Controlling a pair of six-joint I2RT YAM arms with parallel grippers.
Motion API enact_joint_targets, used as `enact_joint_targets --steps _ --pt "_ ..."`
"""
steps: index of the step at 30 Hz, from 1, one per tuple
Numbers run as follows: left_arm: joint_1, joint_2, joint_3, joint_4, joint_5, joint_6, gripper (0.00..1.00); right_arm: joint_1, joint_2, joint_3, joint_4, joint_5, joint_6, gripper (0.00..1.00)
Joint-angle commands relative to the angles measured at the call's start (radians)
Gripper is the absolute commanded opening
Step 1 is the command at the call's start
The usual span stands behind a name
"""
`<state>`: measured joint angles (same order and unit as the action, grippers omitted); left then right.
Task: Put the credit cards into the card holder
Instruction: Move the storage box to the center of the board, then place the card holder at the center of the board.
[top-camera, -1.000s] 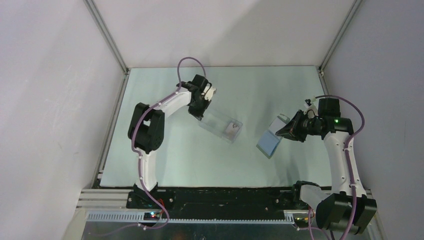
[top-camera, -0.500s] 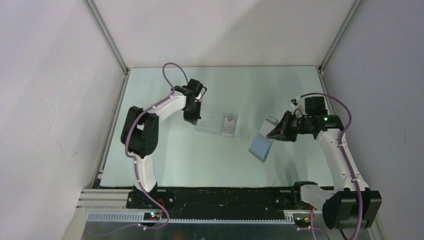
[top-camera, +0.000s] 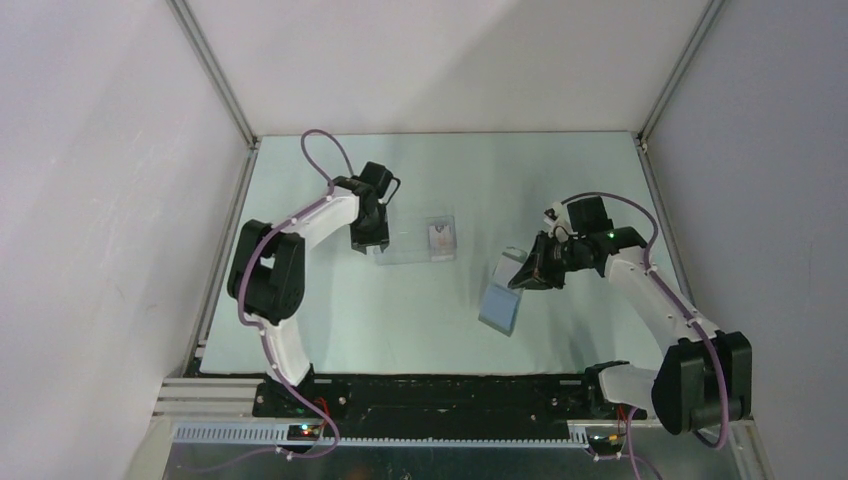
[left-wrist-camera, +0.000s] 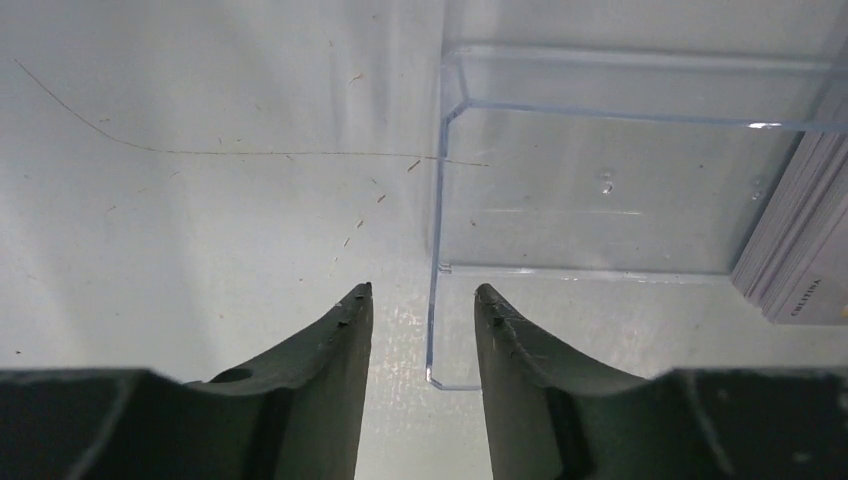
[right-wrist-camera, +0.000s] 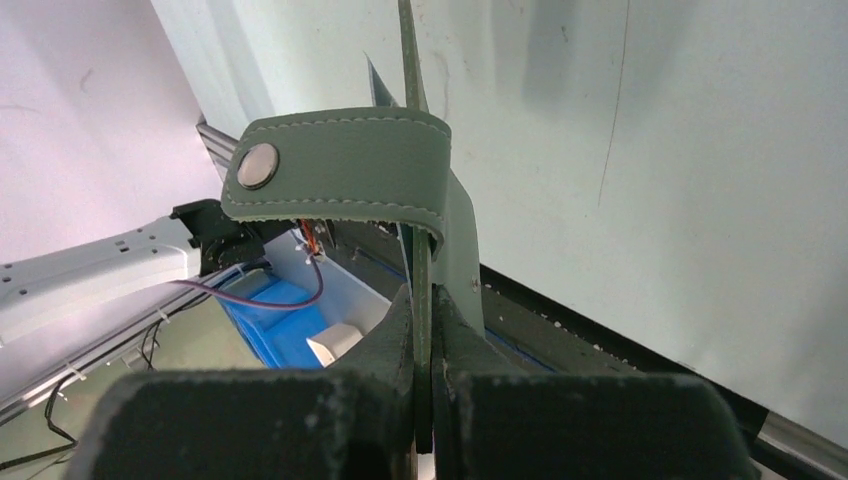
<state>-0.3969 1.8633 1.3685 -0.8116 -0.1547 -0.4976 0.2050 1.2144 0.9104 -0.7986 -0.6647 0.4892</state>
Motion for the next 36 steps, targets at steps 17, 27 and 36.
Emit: enact_joint_targets --steps 17,27,36 --pt "0.001 -0.695 -0.195 0.207 0.071 0.052 0.90 0.097 -0.043 -0.299 0.604 0.232 0.483 0.00" --pt "0.001 -0.905 -0.432 0.319 0.122 -0.026 0.90 0.172 -0.247 -0.461 0.600 0.517 0.697 0.01" --pt "0.001 -0.947 -0.473 0.337 0.147 -0.035 0.90 0.178 -0.265 -0.461 0.442 0.453 0.774 0.56"
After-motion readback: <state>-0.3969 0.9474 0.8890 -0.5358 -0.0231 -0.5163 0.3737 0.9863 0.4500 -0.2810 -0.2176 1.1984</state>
